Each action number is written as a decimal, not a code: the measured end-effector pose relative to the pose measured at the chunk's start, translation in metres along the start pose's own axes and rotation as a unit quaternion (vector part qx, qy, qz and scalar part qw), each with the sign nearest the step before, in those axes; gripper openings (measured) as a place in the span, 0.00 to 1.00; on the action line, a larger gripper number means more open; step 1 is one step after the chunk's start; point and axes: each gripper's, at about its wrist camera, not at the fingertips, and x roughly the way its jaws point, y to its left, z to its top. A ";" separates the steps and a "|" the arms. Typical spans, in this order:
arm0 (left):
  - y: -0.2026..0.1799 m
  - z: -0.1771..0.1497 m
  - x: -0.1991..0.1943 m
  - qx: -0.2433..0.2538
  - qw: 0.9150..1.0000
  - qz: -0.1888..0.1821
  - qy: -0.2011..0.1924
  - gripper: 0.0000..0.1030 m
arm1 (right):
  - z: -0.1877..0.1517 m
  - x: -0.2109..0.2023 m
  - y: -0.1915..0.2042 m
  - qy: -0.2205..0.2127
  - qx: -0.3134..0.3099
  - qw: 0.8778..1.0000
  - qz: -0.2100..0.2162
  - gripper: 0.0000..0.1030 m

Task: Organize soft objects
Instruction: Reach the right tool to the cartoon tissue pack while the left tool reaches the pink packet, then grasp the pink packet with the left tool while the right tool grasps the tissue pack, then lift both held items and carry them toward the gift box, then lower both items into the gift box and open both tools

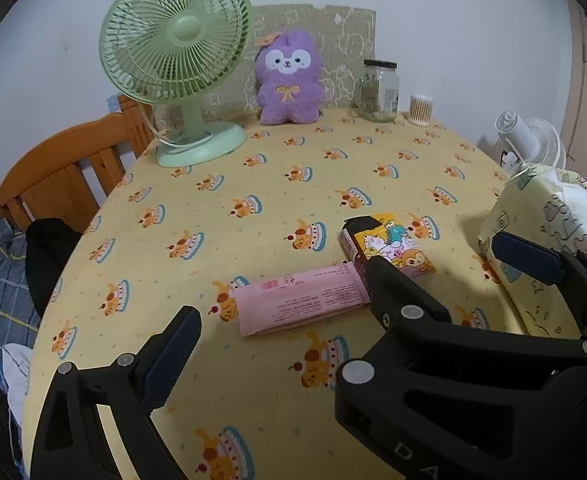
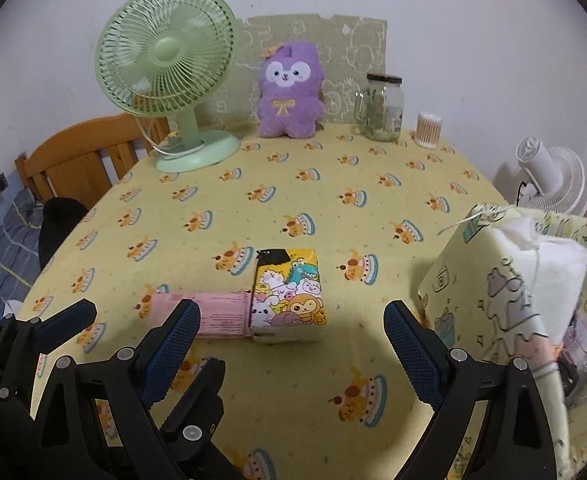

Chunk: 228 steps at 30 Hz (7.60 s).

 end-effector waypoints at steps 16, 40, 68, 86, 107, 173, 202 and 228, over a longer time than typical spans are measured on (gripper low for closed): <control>-0.004 0.012 0.044 0.054 0.998 -0.006 0.035 0.95 | 0.003 0.048 -0.011 0.042 0.027 0.999 -0.014 0.84; 0.002 0.021 0.066 0.089 0.993 -0.062 0.056 0.91 | 0.006 0.063 -0.011 0.063 0.032 0.997 -0.014 0.52; -0.009 -0.006 0.022 0.014 0.997 -0.053 0.048 0.37 | -0.013 0.024 -0.011 0.059 0.021 0.998 0.002 0.53; -0.017 -0.003 -0.027 -0.003 1.000 -0.026 0.003 0.37 | -0.007 -0.024 -0.015 0.020 0.014 1.000 0.014 0.53; -0.016 0.010 -0.083 -0.005 0.999 -0.004 -0.050 0.37 | 0.012 -0.078 -0.006 -0.027 -0.003 0.999 0.023 0.53; -0.125 0.052 -0.115 0.039 0.991 -0.048 -0.117 0.37 | 0.036 -0.139 -0.110 -0.102 0.011 0.994 -0.026 0.53; -0.201 0.057 -0.081 0.075 0.988 -0.097 -0.089 0.38 | 0.018 -0.124 -0.191 -0.090 0.056 0.991 -0.079 0.53; -0.237 0.042 -0.040 0.128 0.984 -0.121 -0.019 0.69 | -0.013 -0.090 -0.231 -0.039 0.115 0.988 -0.093 0.53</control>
